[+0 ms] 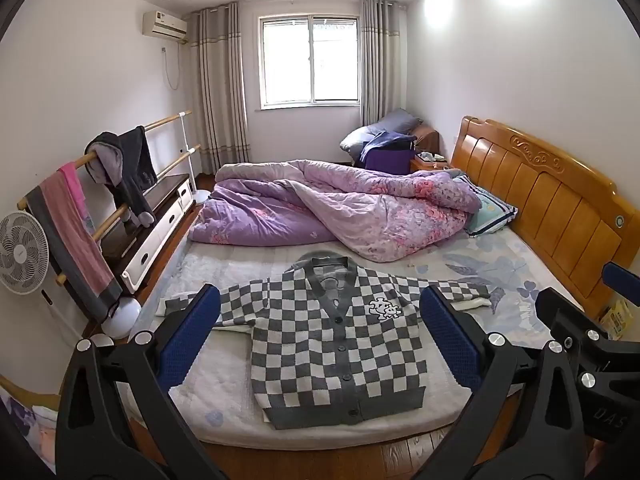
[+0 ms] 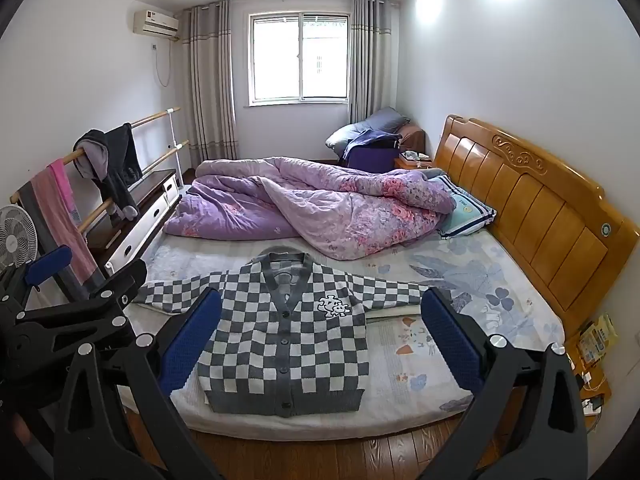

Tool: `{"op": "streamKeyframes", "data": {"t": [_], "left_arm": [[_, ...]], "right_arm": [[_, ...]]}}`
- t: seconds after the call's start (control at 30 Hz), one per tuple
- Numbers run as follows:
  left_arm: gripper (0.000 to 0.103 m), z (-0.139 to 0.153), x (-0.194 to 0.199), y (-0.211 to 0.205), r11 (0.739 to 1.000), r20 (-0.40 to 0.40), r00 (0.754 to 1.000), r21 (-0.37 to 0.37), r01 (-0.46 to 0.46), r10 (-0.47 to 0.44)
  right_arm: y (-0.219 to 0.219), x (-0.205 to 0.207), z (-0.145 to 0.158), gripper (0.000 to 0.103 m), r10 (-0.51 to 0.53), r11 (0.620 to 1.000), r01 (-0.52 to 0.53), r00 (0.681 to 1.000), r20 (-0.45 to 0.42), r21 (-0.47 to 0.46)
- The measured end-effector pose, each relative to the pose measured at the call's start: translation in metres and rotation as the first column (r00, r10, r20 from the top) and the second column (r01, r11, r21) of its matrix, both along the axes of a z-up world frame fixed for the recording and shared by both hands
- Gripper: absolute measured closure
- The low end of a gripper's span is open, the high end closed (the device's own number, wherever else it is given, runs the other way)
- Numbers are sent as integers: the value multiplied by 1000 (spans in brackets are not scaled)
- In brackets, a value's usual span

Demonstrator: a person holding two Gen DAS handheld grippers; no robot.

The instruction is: Fold large clothes

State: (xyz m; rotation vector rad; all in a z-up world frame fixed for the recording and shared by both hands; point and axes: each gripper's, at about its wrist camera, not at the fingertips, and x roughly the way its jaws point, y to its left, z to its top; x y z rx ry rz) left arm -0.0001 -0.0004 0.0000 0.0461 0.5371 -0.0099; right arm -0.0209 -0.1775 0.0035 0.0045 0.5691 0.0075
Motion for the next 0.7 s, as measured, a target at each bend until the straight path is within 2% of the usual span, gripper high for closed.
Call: {"op": "streamKeyframes", "data": {"t": [0.7], "left_arm": [[4,-7,-2,-2,1000,-16,1000,-8,-7,7]], "right_arm": [[1,1,-2,7,-3,1000,3,1000,-11,-2]]}}
